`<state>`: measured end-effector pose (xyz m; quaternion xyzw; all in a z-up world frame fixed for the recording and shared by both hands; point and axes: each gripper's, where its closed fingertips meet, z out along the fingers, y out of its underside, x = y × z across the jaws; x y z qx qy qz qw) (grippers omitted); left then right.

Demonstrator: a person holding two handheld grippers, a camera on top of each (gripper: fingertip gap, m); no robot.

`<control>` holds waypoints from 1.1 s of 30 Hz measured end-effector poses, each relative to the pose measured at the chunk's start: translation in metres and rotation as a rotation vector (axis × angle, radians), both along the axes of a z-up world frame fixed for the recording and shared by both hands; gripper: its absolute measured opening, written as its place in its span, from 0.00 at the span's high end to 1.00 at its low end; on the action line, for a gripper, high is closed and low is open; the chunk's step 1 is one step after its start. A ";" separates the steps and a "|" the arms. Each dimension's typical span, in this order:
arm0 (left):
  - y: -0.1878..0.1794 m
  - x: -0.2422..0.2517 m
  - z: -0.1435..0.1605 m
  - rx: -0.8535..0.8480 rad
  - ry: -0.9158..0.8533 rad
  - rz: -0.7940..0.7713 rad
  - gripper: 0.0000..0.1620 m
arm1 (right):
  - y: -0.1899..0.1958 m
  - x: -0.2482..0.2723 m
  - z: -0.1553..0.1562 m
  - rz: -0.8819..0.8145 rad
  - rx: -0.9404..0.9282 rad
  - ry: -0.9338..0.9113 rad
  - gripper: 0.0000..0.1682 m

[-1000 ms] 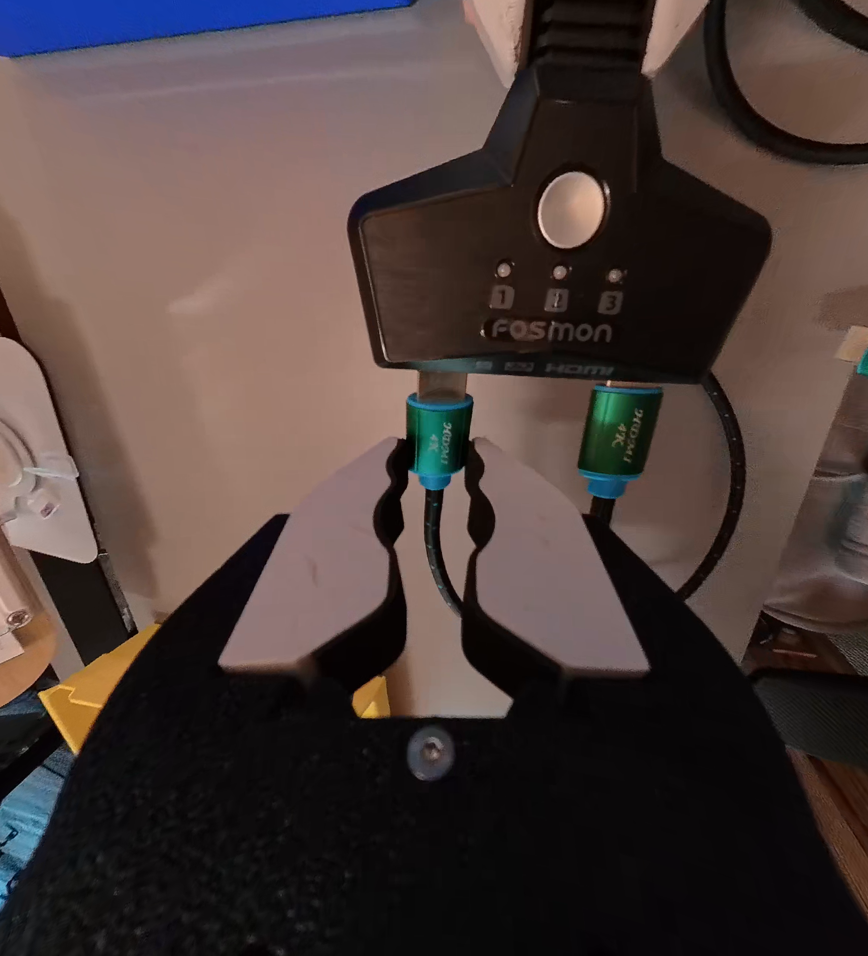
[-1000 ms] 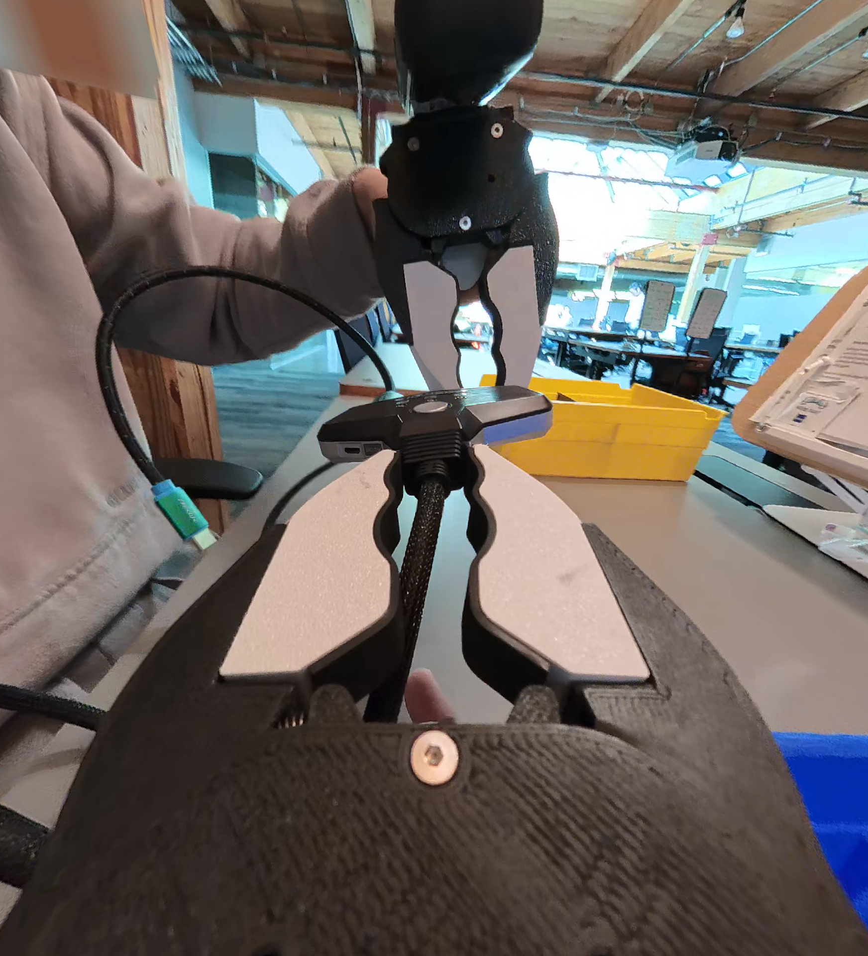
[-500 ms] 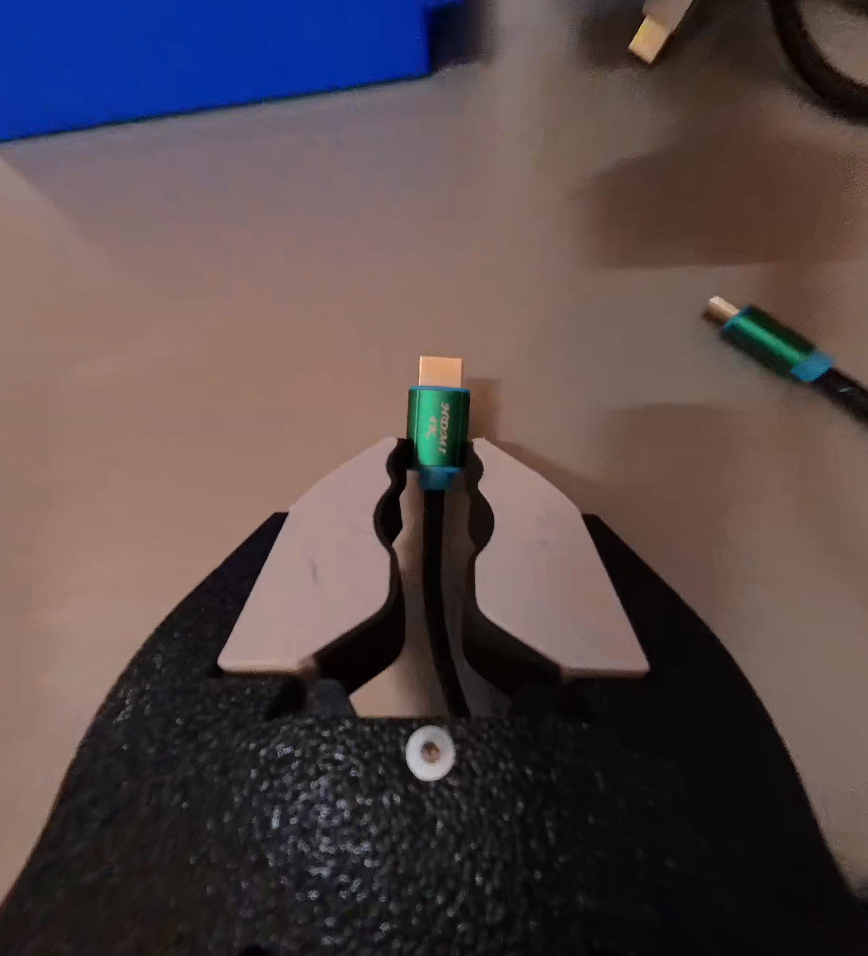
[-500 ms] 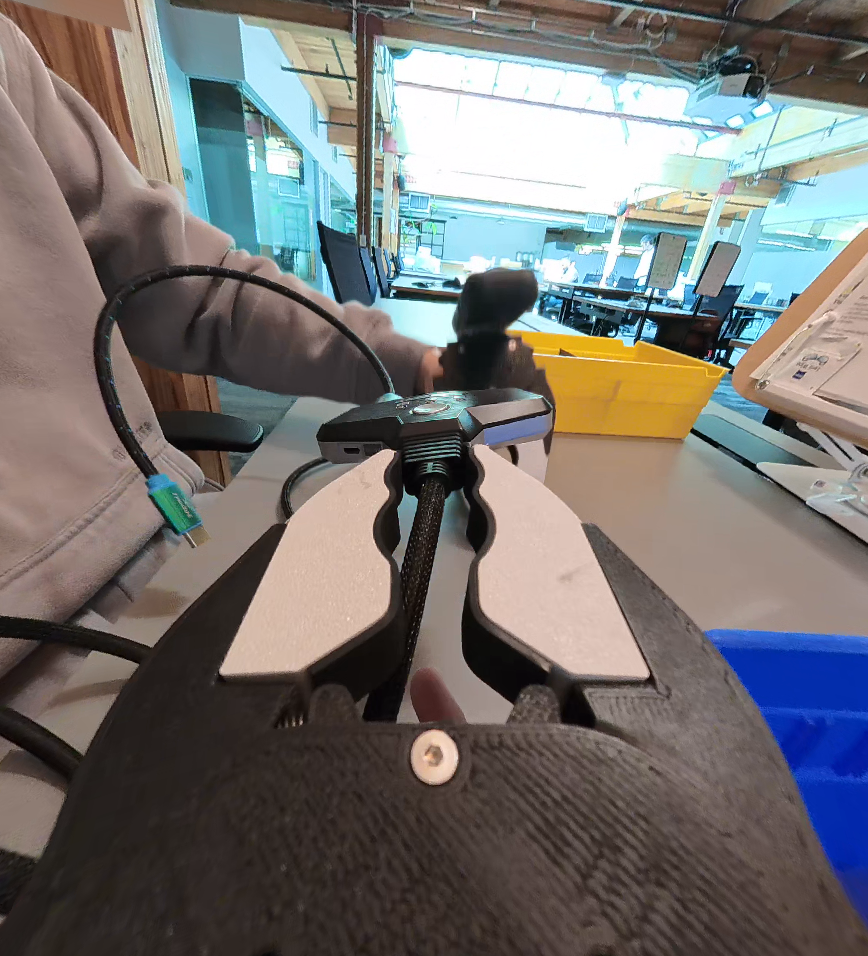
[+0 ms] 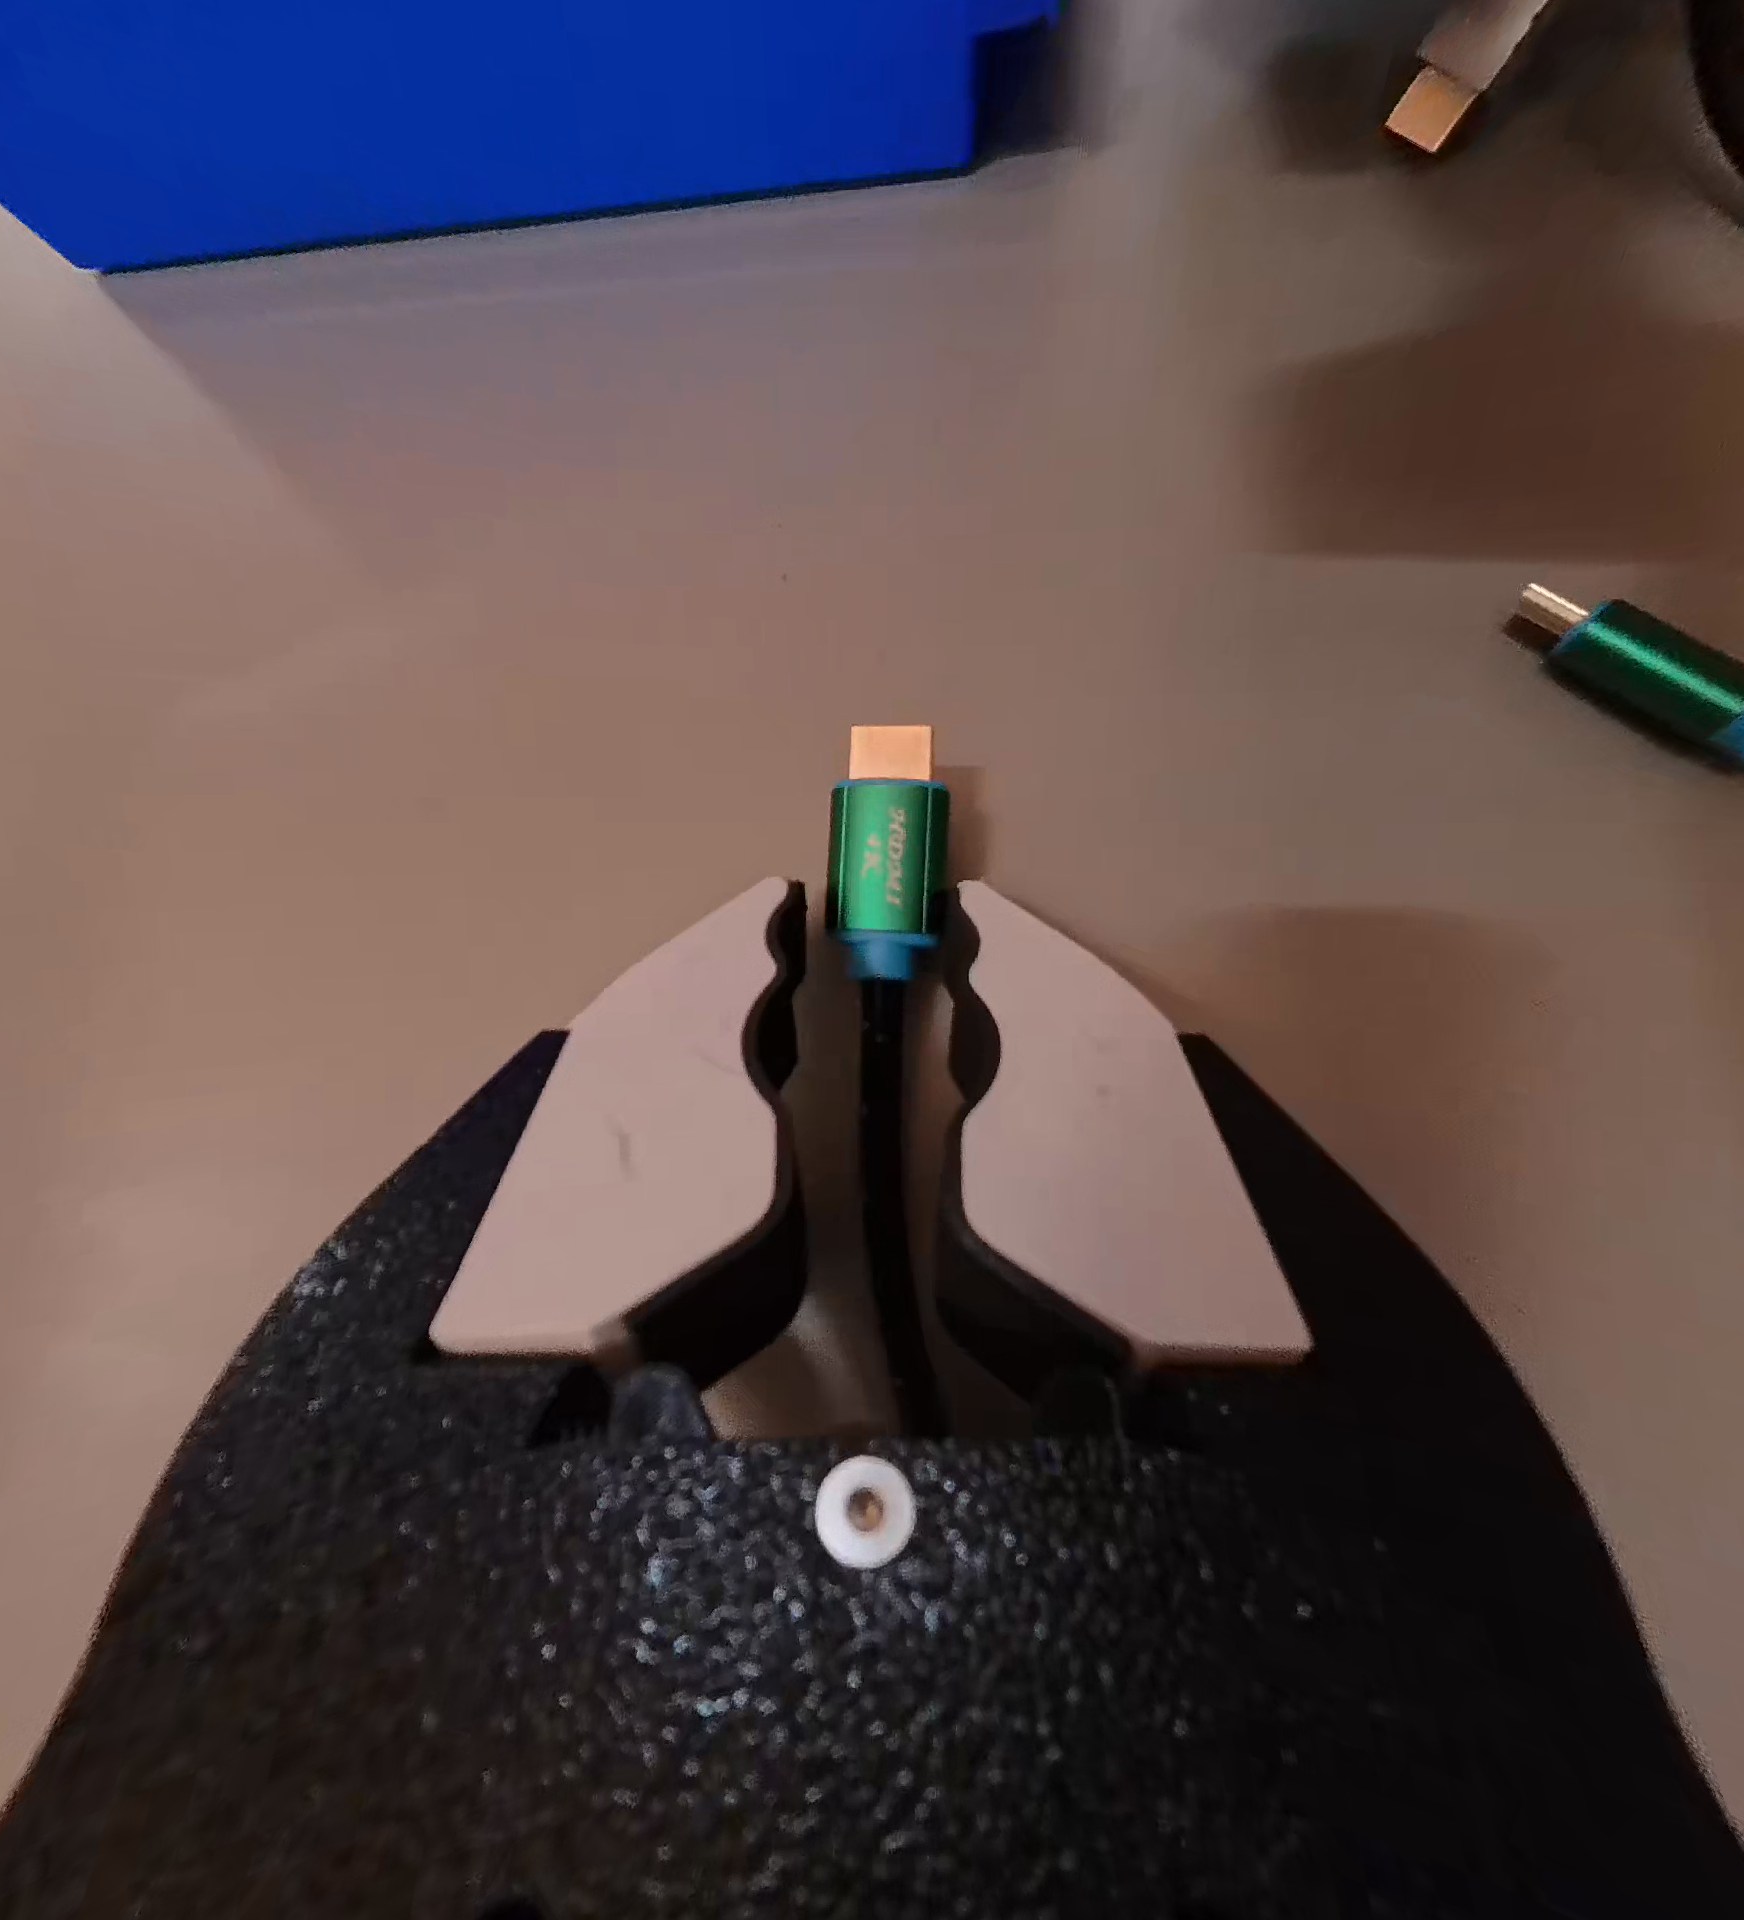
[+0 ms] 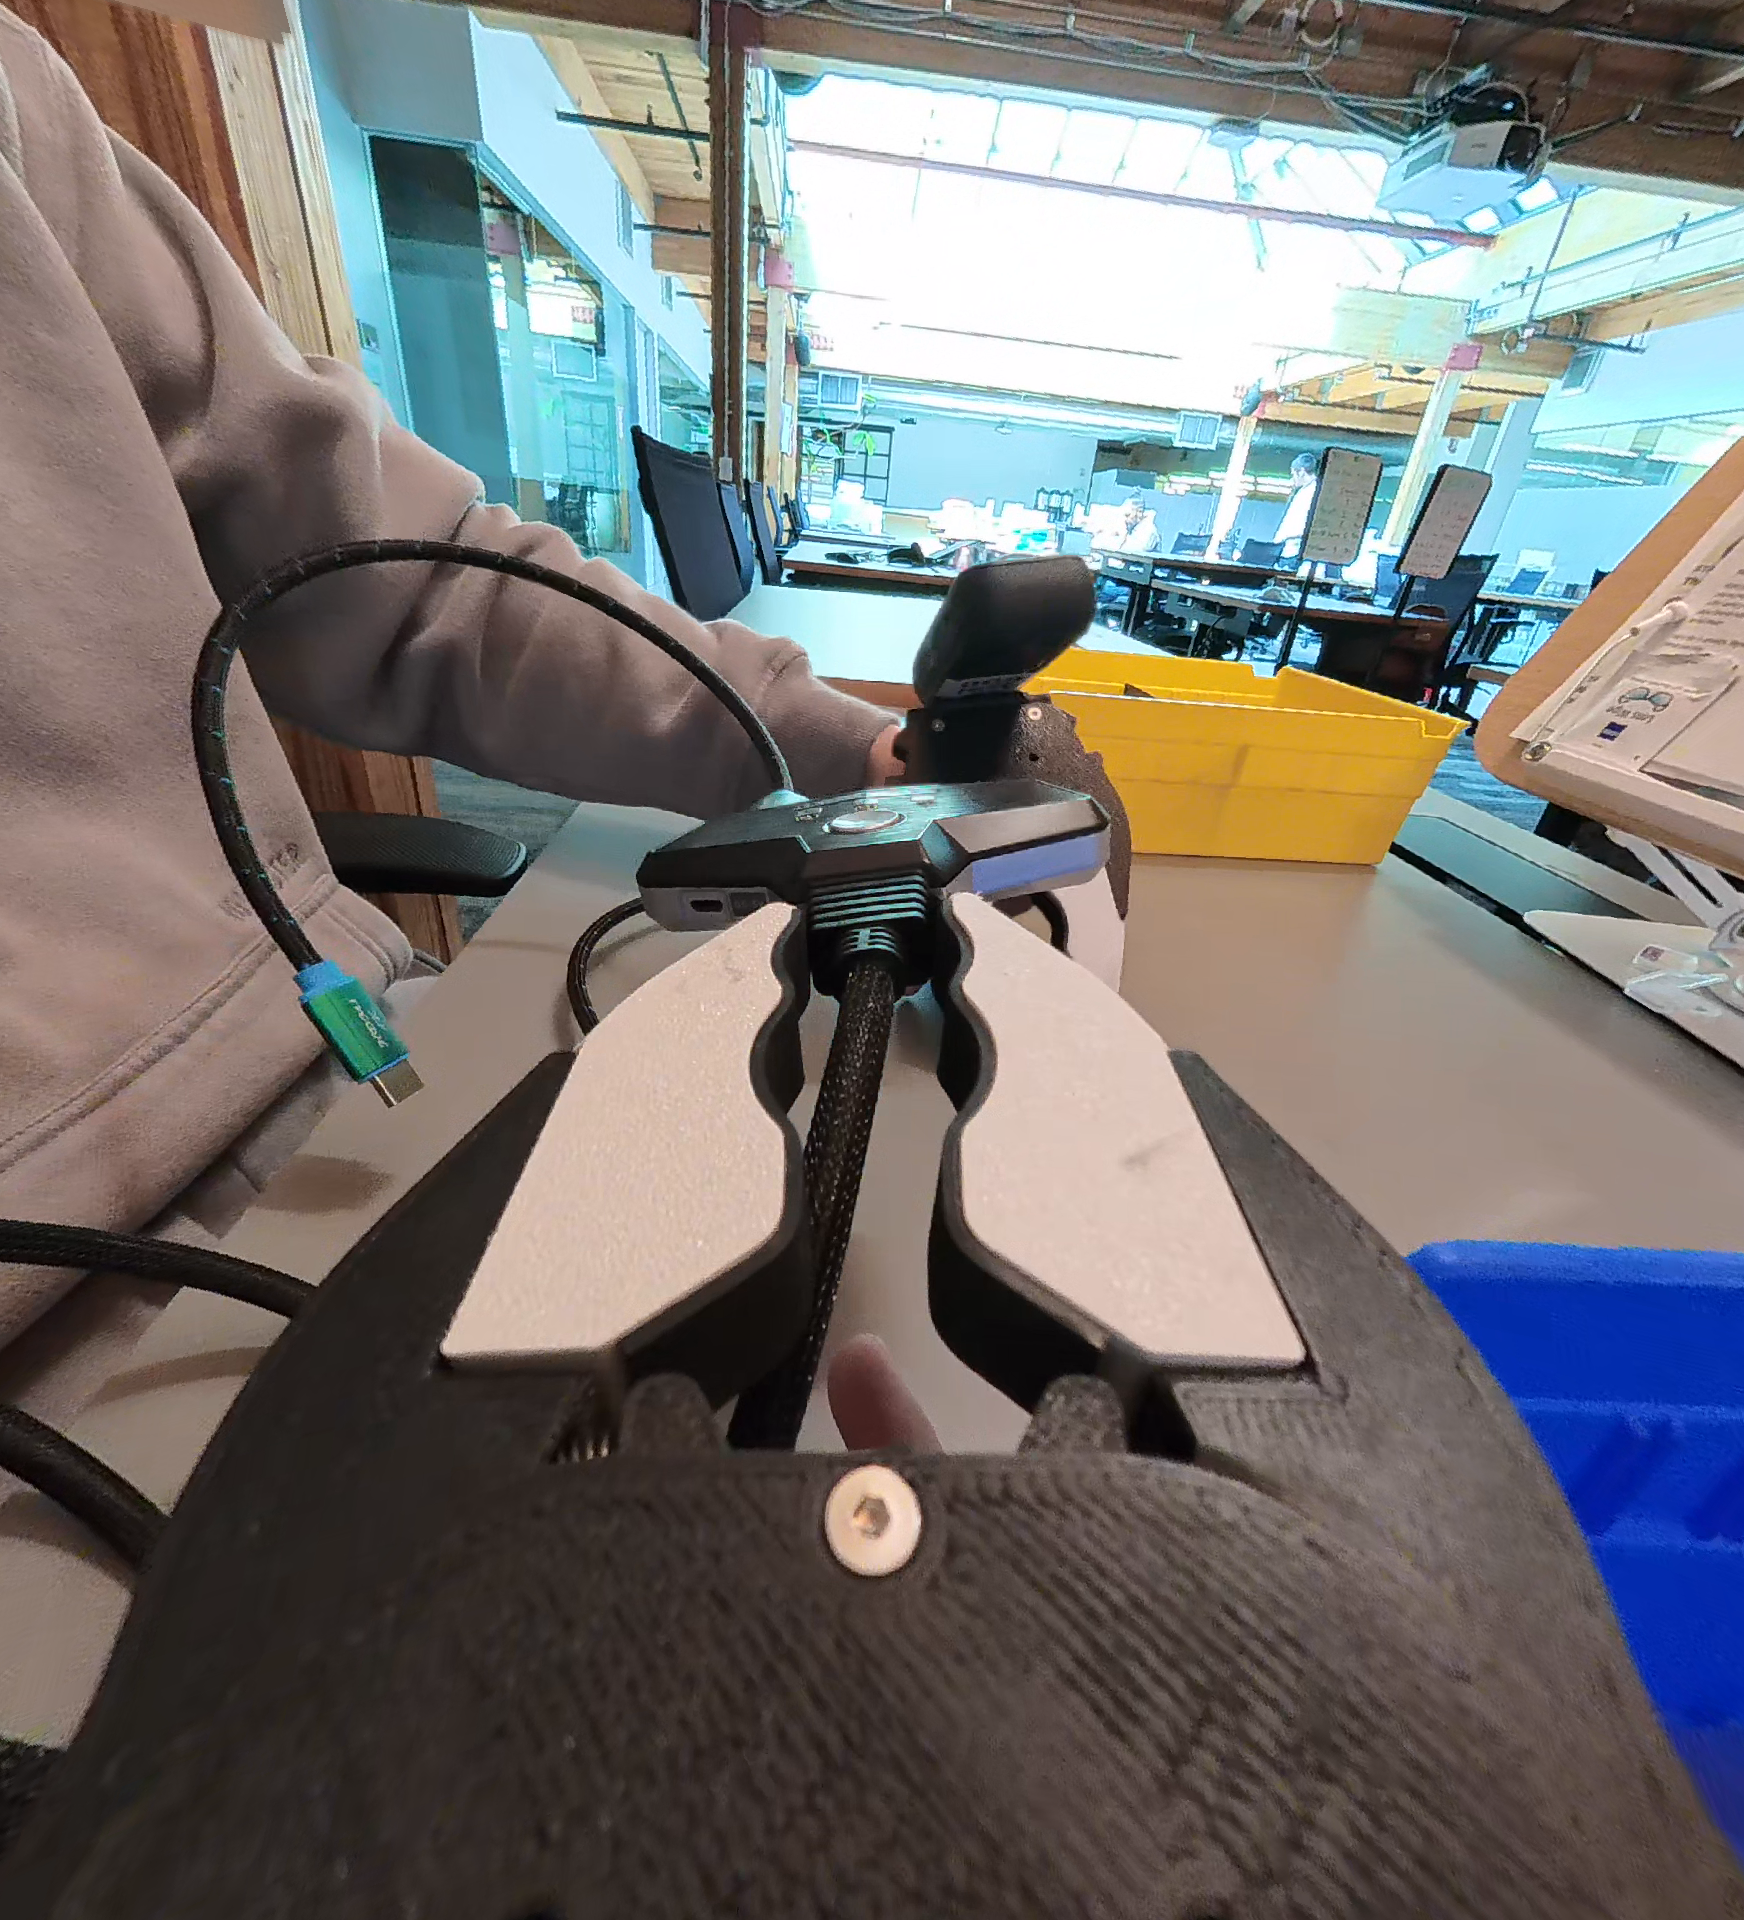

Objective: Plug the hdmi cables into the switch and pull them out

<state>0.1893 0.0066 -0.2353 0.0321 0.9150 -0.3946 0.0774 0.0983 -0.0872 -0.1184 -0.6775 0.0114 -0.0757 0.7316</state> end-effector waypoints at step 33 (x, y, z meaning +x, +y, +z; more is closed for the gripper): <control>0.003 -0.045 0.091 0.335 0.073 0.086 0.87 | -0.003 0.001 0.004 0.012 0.051 0.036 0.87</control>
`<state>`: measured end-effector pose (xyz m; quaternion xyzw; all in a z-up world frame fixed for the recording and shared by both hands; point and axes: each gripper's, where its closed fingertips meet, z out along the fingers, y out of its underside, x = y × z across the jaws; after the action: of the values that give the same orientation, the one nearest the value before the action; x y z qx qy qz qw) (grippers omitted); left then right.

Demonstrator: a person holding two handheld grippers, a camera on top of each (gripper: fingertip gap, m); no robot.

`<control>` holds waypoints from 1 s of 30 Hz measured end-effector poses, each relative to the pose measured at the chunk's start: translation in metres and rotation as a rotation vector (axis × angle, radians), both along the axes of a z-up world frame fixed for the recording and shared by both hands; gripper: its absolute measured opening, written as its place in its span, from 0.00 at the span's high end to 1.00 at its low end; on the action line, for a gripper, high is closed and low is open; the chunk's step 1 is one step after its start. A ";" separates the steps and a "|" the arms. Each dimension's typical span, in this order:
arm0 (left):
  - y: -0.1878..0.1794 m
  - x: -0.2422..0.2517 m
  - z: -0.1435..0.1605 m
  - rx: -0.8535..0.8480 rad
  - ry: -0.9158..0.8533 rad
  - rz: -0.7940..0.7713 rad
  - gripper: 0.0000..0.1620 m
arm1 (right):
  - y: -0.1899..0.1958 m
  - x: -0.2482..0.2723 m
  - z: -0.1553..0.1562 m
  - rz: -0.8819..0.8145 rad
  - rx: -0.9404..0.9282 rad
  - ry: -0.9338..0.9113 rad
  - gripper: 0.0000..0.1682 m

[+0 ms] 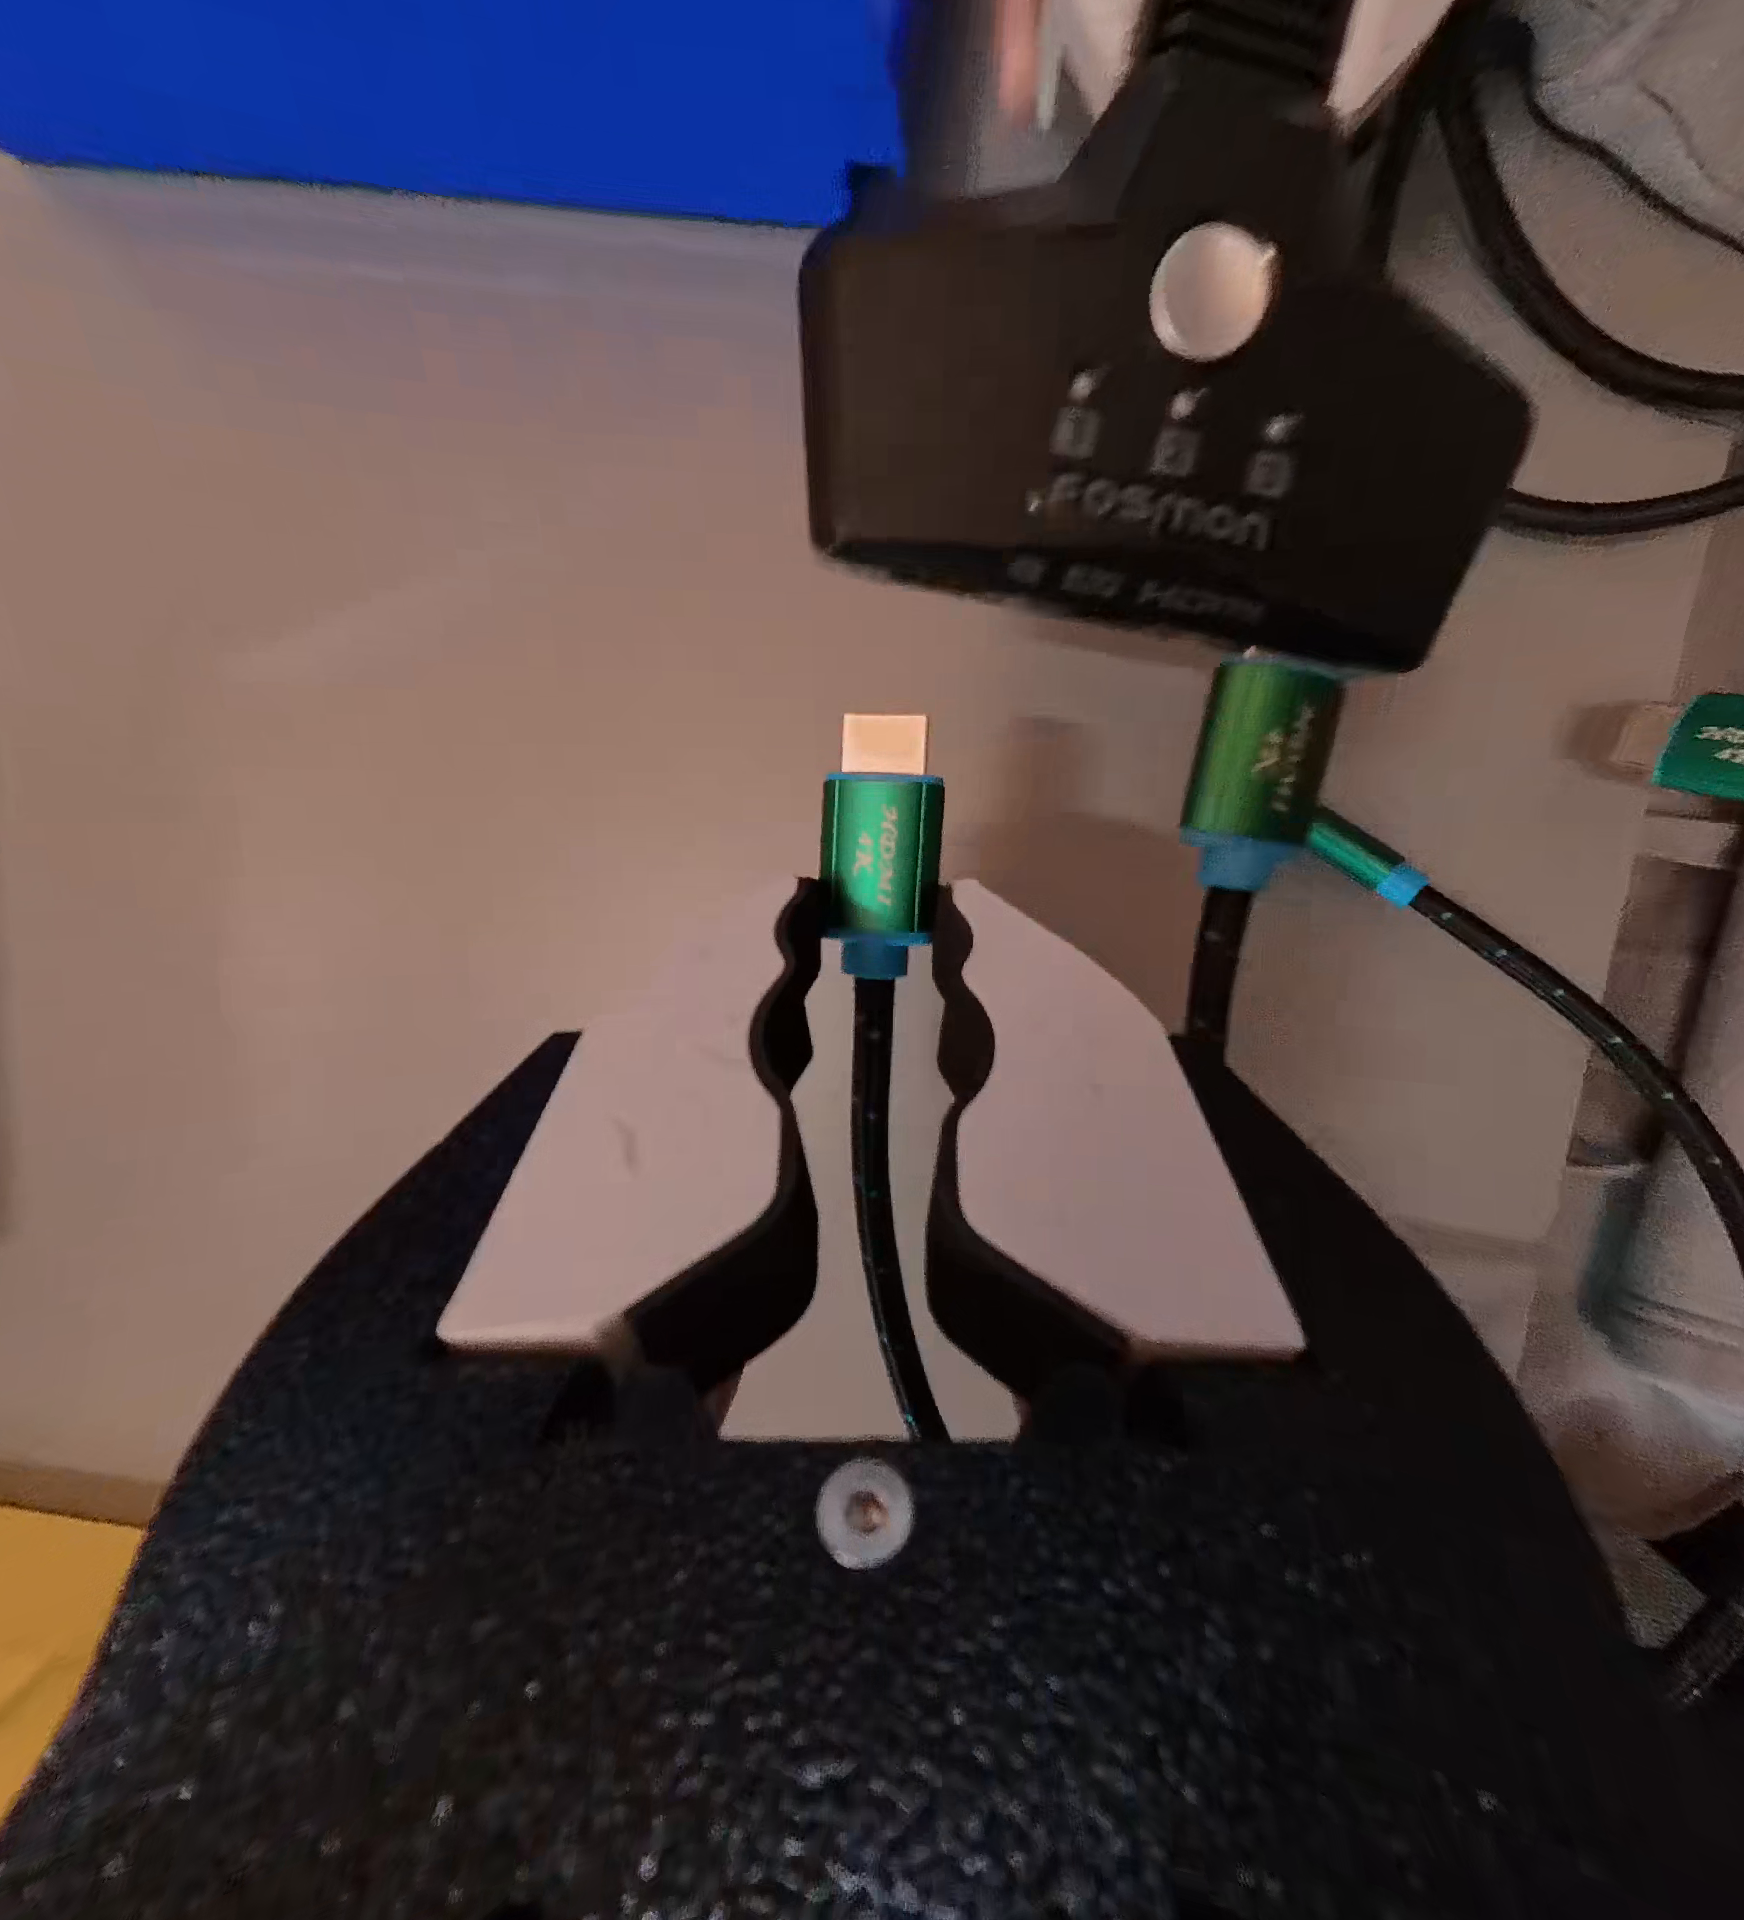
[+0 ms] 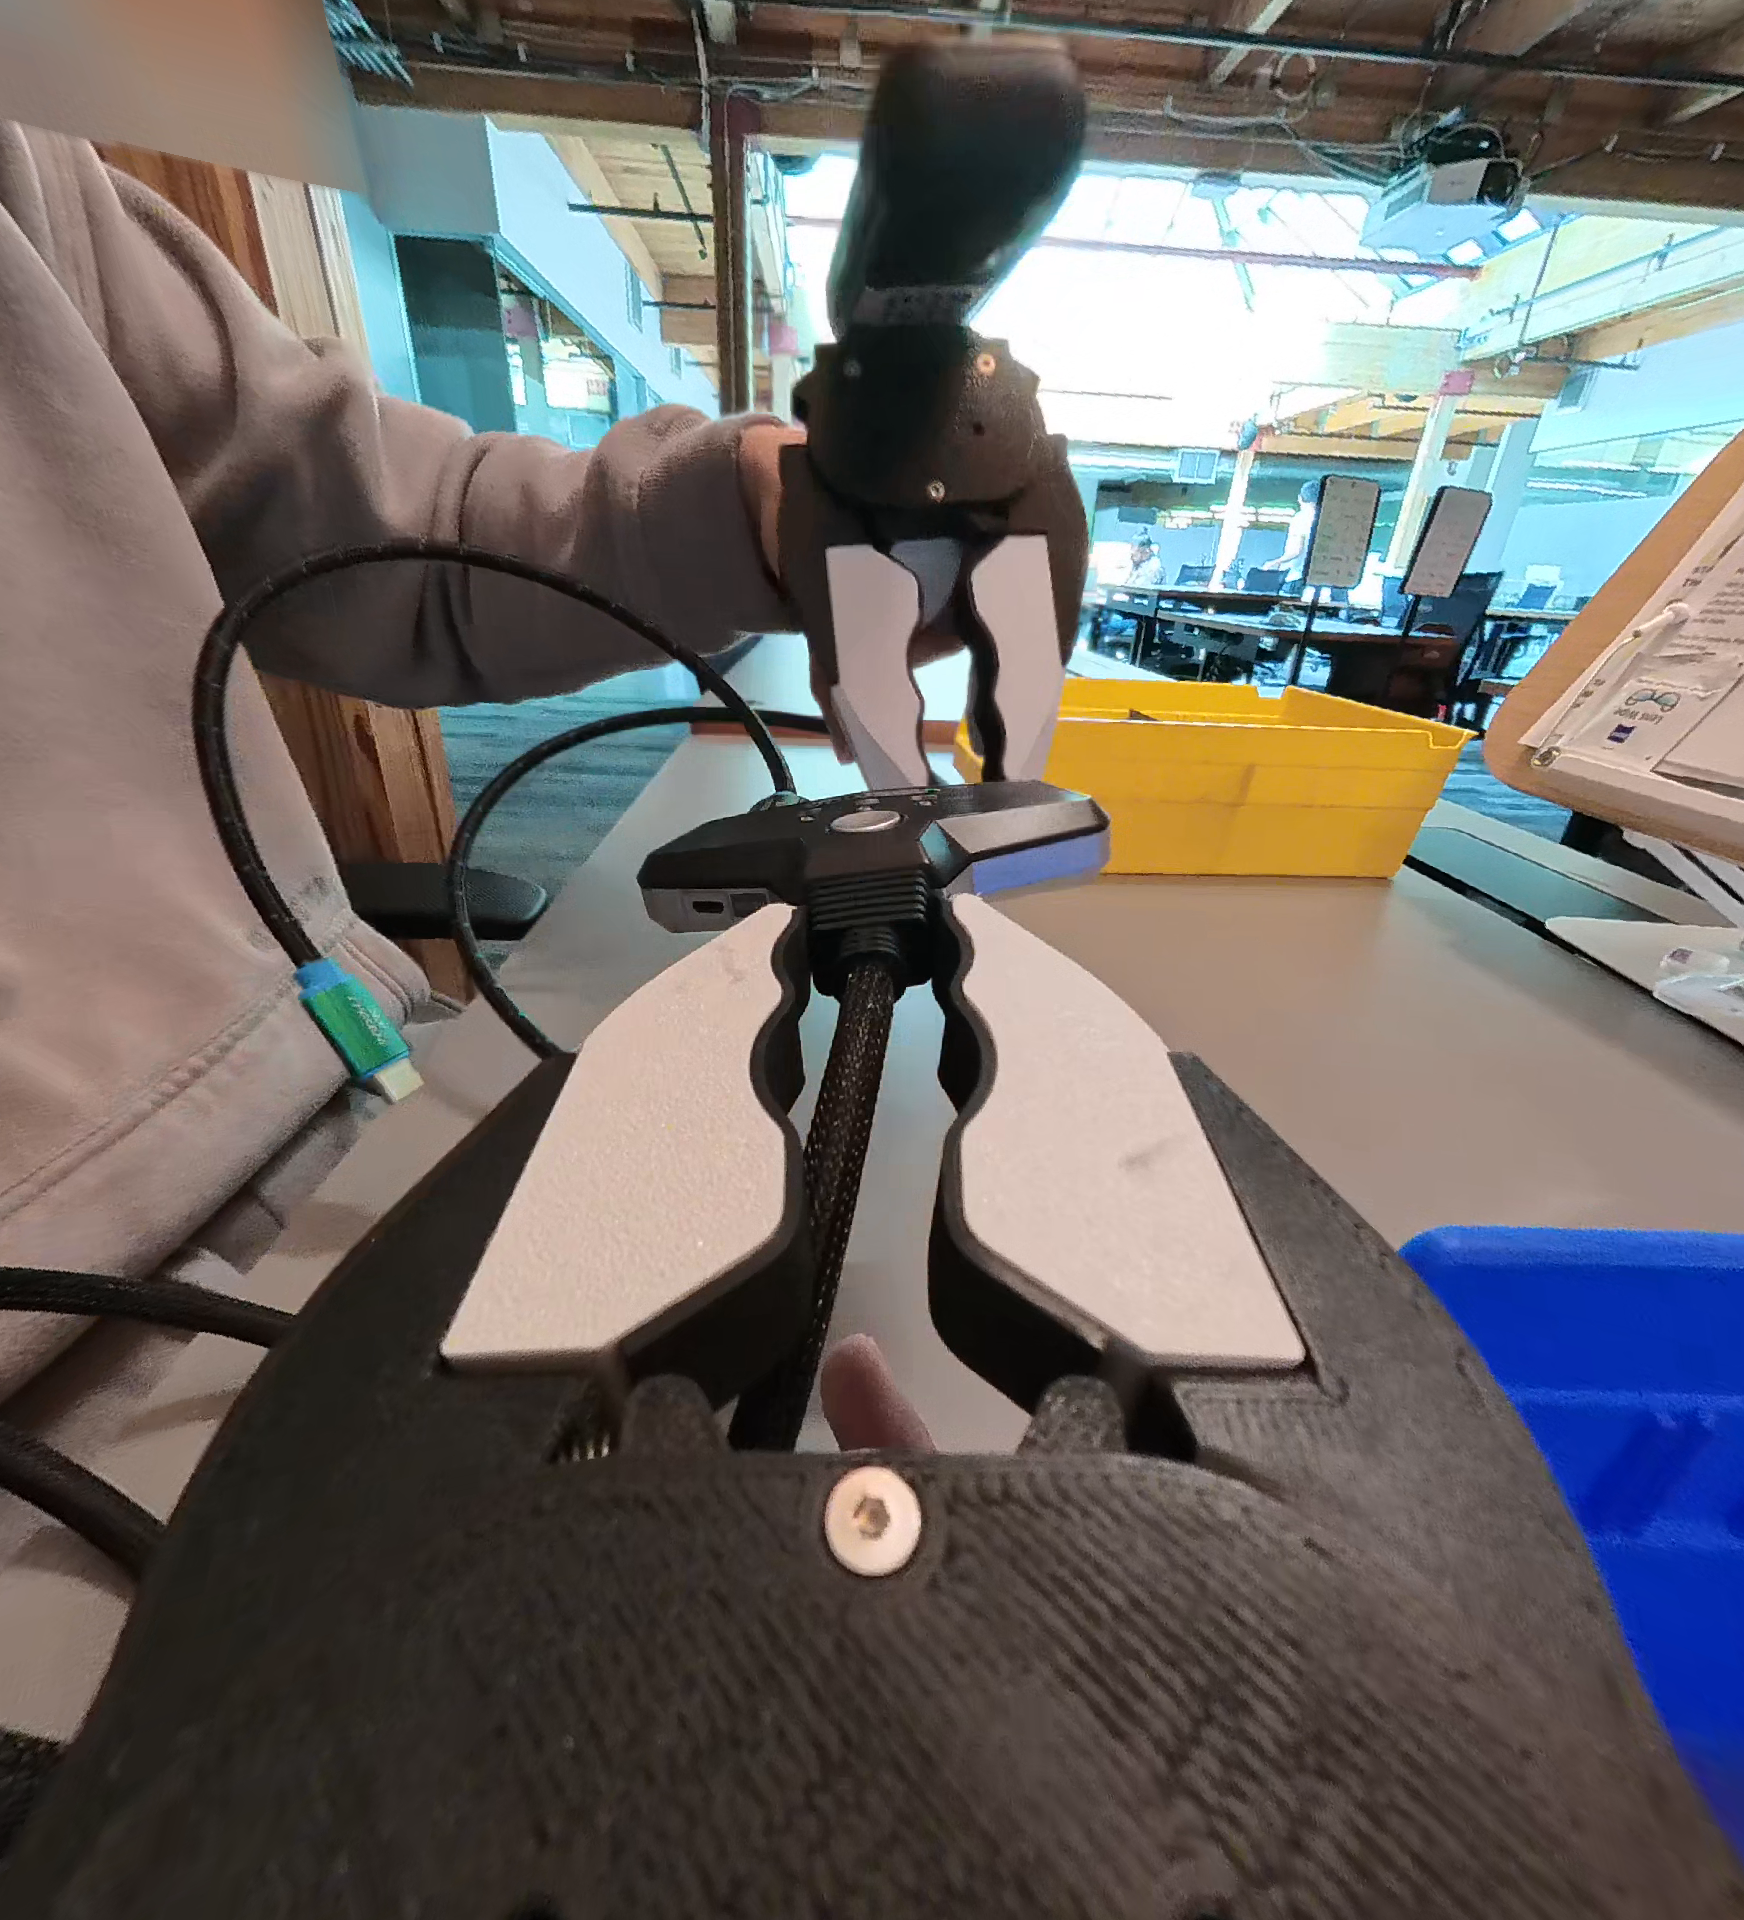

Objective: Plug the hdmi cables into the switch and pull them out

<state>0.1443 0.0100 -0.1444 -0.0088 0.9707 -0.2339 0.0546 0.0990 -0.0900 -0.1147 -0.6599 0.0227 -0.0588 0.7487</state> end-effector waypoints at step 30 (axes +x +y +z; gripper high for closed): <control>-0.024 -0.006 0.030 0.026 -0.192 -0.093 0.88 | 0.001 -0.003 0.013 0.063 0.097 0.090 0.86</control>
<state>0.1378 -0.0142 -0.1140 0.0593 0.9633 -0.2235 0.1365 0.0963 -0.0895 -0.1022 -0.6250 0.0385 -0.0040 0.7797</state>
